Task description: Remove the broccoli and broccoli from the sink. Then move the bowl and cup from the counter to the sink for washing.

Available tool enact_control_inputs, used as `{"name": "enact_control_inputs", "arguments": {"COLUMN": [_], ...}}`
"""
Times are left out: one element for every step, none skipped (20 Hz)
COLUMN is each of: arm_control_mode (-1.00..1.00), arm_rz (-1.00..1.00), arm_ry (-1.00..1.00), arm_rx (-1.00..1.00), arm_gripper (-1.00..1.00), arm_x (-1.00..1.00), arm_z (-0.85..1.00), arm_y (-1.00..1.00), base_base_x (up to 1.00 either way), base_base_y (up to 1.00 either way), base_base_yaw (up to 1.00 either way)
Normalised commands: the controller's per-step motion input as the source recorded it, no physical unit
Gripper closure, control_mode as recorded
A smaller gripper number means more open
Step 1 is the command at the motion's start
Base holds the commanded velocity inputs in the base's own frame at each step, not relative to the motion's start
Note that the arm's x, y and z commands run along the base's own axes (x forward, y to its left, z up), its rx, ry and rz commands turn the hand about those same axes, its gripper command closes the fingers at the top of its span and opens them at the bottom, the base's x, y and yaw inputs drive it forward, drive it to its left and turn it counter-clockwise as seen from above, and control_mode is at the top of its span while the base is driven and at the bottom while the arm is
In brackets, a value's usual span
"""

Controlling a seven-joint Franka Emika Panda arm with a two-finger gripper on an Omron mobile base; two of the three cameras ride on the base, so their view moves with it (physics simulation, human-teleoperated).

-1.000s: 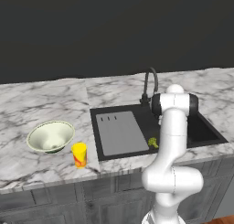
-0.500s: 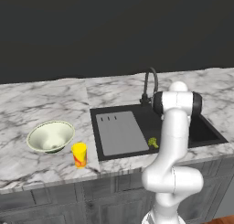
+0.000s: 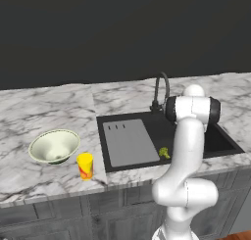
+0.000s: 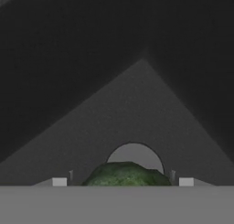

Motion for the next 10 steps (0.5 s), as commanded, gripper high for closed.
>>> {"name": "enact_control_inputs", "arguments": {"arm_control_mode": [-1.00,-1.00,-1.00,-1.00,-1.00,-1.00,-1.00,-1.00,-1.00,-1.00], "arm_rz": [0.00,0.00,0.00,0.00,0.00,0.00,0.00,0.00,0.01,0.00], "arm_ry": [0.00,0.00,-0.01,-0.02,-0.01,-0.02,-0.04,-0.06,-0.11,-0.11], "arm_rx": [-0.03,-0.03,-0.03,-0.02,-0.01,-0.02,-0.01,-0.03,-0.02,-0.01], "arm_gripper": [1.00,1.00,1.00,1.00,1.00,1.00,1.00,1.00,1.00,1.00], "arm_x": [-0.09,-0.10,-0.12,-0.13,-0.13,-0.16,-0.18,-0.18,-0.18,-0.18], "arm_z": [0.35,0.35,0.35,0.35,0.35,0.32,0.30,0.29,0.29,0.28], "arm_y": [-0.01,-0.03,-0.04,-0.04,-0.04,-0.05,-0.07,-0.08,-0.12,-0.12], "base_base_x": [0.00,0.00,0.00,0.00,0.00,0.00,0.00,0.00,0.00,0.00], "base_base_y": [0.00,0.00,0.00,0.00,0.00,0.00,0.00,0.00,0.00,0.00], "base_base_yaw": [0.00,0.00,0.00,0.00,0.00,0.00,0.00,0.00,0.00,0.00]}}
